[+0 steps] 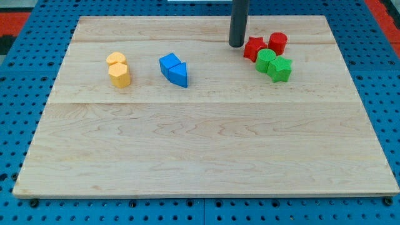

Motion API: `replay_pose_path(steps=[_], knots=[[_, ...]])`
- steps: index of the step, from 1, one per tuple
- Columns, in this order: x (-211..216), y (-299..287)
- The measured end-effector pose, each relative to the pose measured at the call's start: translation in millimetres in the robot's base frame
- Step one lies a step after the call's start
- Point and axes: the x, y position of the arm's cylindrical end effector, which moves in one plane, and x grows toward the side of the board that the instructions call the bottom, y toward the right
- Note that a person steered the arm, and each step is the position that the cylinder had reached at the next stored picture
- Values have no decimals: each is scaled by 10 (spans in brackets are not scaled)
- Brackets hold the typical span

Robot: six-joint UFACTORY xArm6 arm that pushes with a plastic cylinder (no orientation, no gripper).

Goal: Separate the blue blocks

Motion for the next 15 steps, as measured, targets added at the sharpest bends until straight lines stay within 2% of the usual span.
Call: replay_pose_path(steps=[1,2,3,4,5,6,7,9,15], knots=[[25,-12],[423,-81],[716,-885],[562,-1458],[719,-951],[929,-1274],[930,-1828],[1263,-1117],[1240,-813]])
